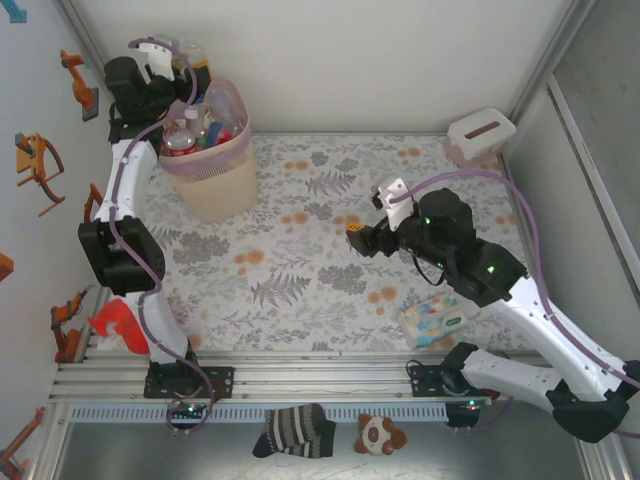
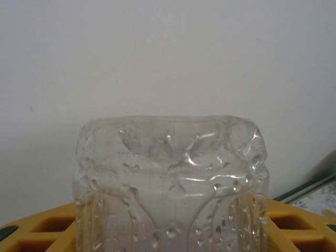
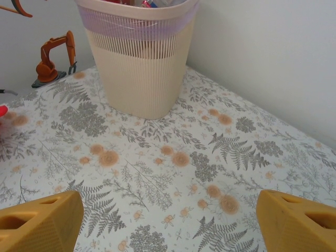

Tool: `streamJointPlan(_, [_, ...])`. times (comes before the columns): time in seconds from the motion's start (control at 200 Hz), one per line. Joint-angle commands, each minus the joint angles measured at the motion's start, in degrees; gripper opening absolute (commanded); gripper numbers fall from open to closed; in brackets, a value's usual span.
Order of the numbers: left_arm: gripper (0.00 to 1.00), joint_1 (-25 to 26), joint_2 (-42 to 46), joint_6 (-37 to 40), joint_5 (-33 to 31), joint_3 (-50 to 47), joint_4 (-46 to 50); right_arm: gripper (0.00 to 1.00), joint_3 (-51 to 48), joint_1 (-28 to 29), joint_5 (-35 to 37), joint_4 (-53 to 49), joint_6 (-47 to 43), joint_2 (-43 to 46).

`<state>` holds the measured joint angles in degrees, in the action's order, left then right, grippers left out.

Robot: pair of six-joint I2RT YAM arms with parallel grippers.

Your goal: Put the plastic bottles in the bin

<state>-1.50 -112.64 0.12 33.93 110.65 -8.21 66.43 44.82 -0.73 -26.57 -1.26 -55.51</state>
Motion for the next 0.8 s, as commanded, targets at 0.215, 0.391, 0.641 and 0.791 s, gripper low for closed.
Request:
streamJointPlan(0.215, [0.68, -1.49, 2.14, -4.07, 2.05, -10.18, -8.45, 0.84, 2.88, 0.22, -0.05, -0.14, 1.26, -1.32])
streamJointPlan(0.391, [0.68, -1.75, 3.24, -4.78, 1.94, -13.47, -10.52, 0.83, 3.45, 0.23, -0.15, -0.51, 1.89, -1.19])
streamJointPlan(0.641, [0.79, -2.28, 7.03, -3.63, 0.92, -15.92, -11.12, 0.83, 3.66, 0.24, -0.22, -0.28, 2.05, -0.79])
streamJointPlan(0.791, [0.82, -2.37, 9.13, -1.25, 0.39, -14.13, -8.26, 0.83, 4.04, 0.27, -0.54, -0.06, 1.99, -1.18])
